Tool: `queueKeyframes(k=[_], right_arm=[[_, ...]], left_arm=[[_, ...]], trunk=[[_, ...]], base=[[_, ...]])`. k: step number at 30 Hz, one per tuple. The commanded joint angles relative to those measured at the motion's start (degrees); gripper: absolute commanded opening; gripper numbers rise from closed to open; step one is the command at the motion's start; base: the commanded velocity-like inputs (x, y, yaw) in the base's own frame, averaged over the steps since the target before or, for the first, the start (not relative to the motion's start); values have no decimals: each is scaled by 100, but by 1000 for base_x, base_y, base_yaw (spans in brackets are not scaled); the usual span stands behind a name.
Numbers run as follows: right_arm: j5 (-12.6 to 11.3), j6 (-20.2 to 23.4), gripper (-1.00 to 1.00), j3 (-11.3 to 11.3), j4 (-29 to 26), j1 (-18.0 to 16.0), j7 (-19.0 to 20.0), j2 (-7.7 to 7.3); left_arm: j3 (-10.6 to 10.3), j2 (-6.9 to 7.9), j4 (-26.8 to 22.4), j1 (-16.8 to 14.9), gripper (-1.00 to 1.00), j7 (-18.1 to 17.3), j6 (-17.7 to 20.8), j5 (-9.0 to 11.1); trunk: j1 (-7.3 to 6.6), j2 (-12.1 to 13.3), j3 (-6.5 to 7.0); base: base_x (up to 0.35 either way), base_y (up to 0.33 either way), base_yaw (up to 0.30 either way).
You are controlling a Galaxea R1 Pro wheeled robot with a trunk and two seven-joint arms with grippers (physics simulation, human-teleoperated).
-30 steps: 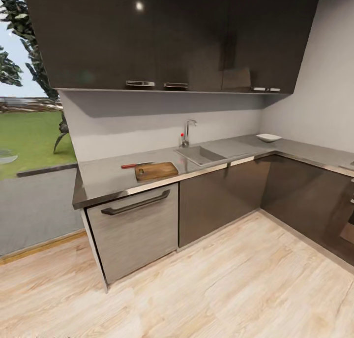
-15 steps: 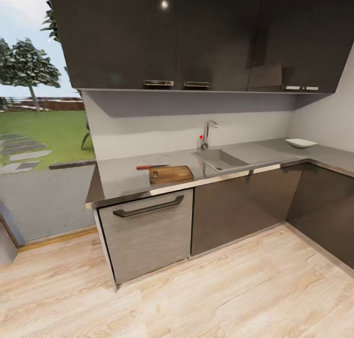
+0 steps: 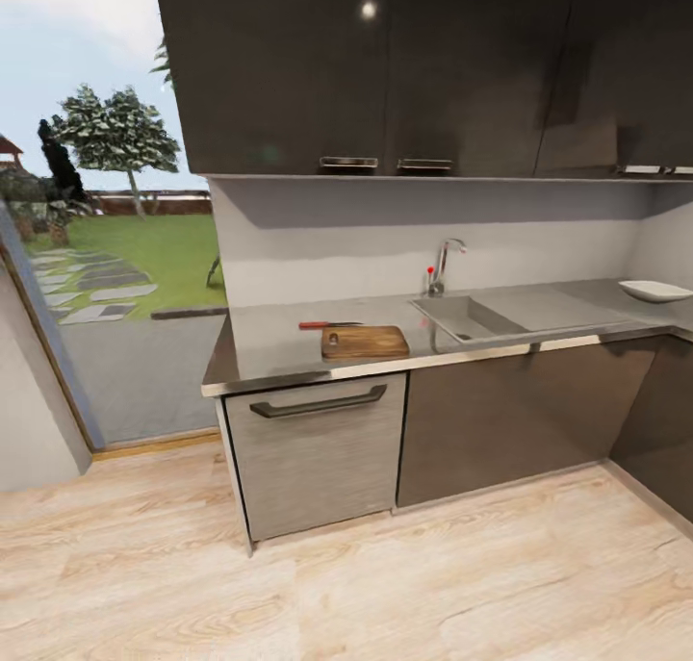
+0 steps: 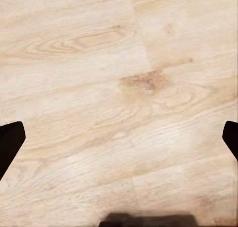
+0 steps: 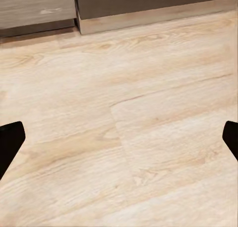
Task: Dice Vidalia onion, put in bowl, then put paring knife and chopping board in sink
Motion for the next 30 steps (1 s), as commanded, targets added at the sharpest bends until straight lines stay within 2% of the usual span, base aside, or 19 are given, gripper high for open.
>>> queueKeyframes(k=[1,10,21,30], right_arm=[[4,-16,100,6,4,-3,-17,-1],[-2,-17,100,6,4,-3,-17,-1],[-1,-18,100,7,4,-3,-17,-6],[-3,-16,100,11,4,-2,-17,-4]], left_arm=[[-1,0,-6,3,100,1,-9,-3],[-1,0,-8,1,100,3,-9,-3],[-1,0,-4,2,100,6,-9,-3],[6,2,-8,2,100,2,-9,-3]], trunk=[[0,-3,-5],[0,-3,-5],[0,-3,-5],[0,-3,-14]], base=[[0,-295,284],[0,-302,261],[0,-304,43],[5,-304,139]])
